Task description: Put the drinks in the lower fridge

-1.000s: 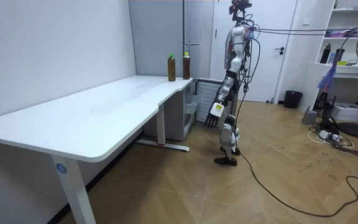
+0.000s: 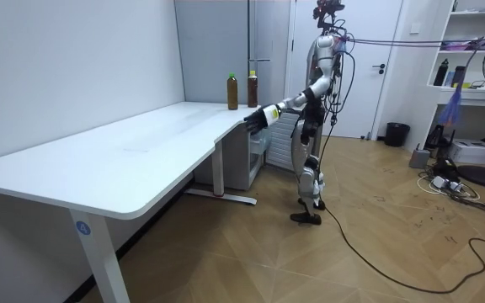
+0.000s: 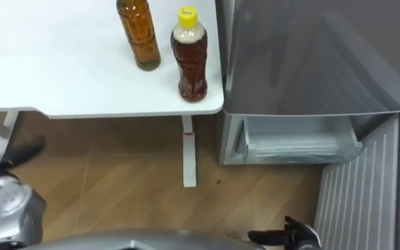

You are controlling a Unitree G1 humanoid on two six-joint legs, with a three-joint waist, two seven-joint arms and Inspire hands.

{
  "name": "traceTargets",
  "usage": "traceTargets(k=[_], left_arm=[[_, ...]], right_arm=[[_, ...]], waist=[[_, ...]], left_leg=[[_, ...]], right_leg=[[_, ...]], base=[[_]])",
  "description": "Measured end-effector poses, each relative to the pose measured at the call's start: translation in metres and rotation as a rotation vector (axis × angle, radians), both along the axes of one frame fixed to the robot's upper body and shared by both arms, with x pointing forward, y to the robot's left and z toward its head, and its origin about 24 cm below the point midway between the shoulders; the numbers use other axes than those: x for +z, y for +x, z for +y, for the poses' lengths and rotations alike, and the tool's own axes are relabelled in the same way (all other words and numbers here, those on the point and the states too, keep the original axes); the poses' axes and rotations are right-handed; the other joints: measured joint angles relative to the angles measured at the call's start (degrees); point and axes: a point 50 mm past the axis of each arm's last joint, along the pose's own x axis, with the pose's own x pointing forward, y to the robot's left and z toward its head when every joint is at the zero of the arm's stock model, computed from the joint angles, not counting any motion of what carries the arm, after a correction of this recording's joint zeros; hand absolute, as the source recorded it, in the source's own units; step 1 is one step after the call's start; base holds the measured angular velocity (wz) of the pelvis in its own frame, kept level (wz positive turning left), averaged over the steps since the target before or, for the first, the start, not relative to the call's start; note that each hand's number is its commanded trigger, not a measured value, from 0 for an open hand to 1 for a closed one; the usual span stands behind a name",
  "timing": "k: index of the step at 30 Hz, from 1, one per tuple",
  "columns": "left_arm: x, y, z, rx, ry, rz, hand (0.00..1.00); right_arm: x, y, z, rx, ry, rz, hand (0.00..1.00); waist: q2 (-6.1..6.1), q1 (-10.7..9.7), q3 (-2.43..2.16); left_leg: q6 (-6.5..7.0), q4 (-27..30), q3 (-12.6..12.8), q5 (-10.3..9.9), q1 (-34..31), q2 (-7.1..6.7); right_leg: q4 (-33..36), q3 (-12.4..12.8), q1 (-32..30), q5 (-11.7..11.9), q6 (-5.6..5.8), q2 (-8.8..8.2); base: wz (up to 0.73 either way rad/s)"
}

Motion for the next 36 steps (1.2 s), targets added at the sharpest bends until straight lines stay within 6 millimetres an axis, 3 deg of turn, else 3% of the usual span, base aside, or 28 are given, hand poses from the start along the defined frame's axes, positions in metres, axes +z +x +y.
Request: traceTargets(k=[5,8,16,18,22,26,36], left_arm=[[0.033,0.016,-0.003,-0.047,0.063,-0.151,0.0],[0.068,0.027,-0.009,-0.097,0.128,-0.294,0.0],[0.132,0.037,-0.026,-0.254,0.26,-0.544,0.0],[0.143,0.038,-0.03,-0.291,0.278,-0.59,0.0],[0.16,0.043,-0.038,-0.38,0.32,-0.649,0.0],[0.177,0.048,-0.053,-0.52,0.361,-0.707,0.0],[0.189,0.066,-0.09,-0.873,0.315,-0.758,0.0]], right_arm=[[0.0,0.001,0.001,0.02,0.007,0.002,0.0],[0.0,0.001,0.001,0.032,0.011,0.003,0.0],[0.001,0.003,-0.002,0.036,0.006,-0.005,0.0],[0.001,0.003,-0.003,0.039,0.002,-0.011,0.0],[0.003,0.004,-0.009,0.043,-0.005,-0.009,0.0],[0.003,0.008,-0.008,0.054,0.02,-0.007,0.0],[0.003,0.015,-0.006,0.081,0.027,-0.026,0.0]], waist=[[-0.08,0.09,0.18],[-0.31,0.15,0.19],[0.22,-0.48,0.27],[0.58,-0.64,0.48],[1.19,-0.77,0.7],[0.99,-1.7,0.77],[0.55,-4.58,0.74]], left_leg=[[0.0,-0.05,-0.12,0.0,0.43,-0.05],[0.01,-0.11,-0.26,-0.01,-0.2,-0.03],[0.07,0.04,-0.83,-0.03,-0.23,-0.14],[0.07,0.06,-0.84,-0.03,-0.21,-0.14],[0.07,0.11,-0.86,-0.03,-0.24,-0.16],[0.07,0.15,-0.9,-0.03,-0.07,-0.17],[0.16,0.05,-0.83,0.08,-0.59,-0.2]], right_leg=[[0.01,0.07,0.03,0.01,-0.01,0.03],[0.01,0.42,-0.16,0.01,-0.01,0.05],[-0.04,0.57,0.17,0.01,-0.02,0.06],[-0.04,0.55,0.13,0.01,-0.02,0.04],[-0.04,0.58,-0.02,0.01,-0.02,0.06],[-0.52,0.75,-0.02,0.0,-0.03,0.09],[-0.84,1.16,-0.04,0.0,-0.03,0.06]], base=[[-0.04],[0.02],[0.01],[0.0],[0.0],[0.0],[0.01]])
